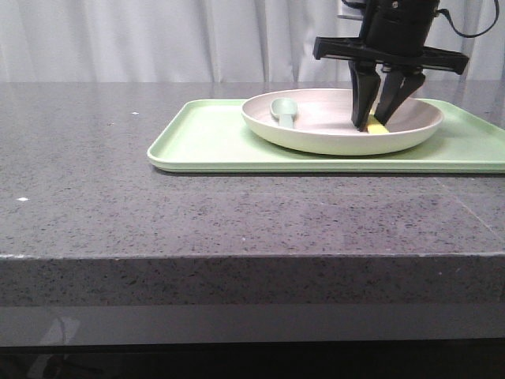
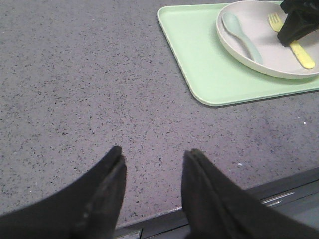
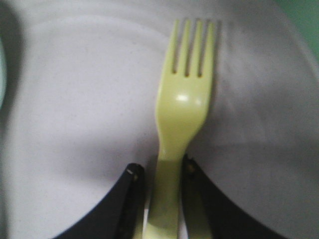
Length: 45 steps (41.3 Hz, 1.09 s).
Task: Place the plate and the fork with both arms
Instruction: 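Lift the yellow fork out of the plate with the right gripper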
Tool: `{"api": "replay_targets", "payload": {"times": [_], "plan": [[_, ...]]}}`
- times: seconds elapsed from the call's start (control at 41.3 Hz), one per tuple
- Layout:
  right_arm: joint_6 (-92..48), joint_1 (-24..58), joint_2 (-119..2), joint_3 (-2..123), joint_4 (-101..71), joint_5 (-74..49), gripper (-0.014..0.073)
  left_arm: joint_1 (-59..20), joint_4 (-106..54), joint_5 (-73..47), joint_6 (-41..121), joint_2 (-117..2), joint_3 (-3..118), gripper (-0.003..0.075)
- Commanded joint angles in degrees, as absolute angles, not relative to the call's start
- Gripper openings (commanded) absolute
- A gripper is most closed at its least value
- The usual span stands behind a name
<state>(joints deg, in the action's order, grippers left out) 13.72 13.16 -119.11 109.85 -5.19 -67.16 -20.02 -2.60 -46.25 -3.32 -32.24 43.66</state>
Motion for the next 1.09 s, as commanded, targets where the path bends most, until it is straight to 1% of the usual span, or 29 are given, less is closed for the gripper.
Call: {"api": "replay_targets", "payload": {"times": [0.0, 0.073, 0.266, 0.509, 0.63, 0.823, 1.066], "plan": [[13.84, 12.72, -116.71, 111.24, -4.00, -66.73, 0.0116, -19.98, -2.75, -42.05, -3.99, -32.37, 45.01, 0.0284], [13.84, 12.72, -116.57, 111.29, -4.18, -66.78, 0.0089, -19.98, -2.75, -42.05, -3.99, -32.37, 45.01, 0.0284], [13.84, 12.72, -115.18, 112.73, -4.45, -68.11, 0.0089, -19.98, -2.75, -42.05, -3.99, -32.37, 45.01, 0.0284], [13.78, 12.17, -112.32, 118.67, -3.32, -73.85, 0.0089, -19.98, -2.75, -42.05, -3.99, -32.37, 45.01, 0.0284], [13.78, 10.85, -110.83, 119.62, -3.03, -76.48, 0.0089, -19.98, -2.75, -42.05, -3.99, -32.37, 45.01, 0.0284], [13.24, 7.09, -110.09, 119.09, -2.80, -76.89, 0.0089, -19.98, -2.75, -42.05, -3.99, -32.37, 45.01, 0.0284], [10.75, 2.33, -110.09, 113.49, -2.96, -76.89, 0.0089, -19.98, -2.75, -42.05, -3.99, -32.37, 45.01, 0.0284]]}}
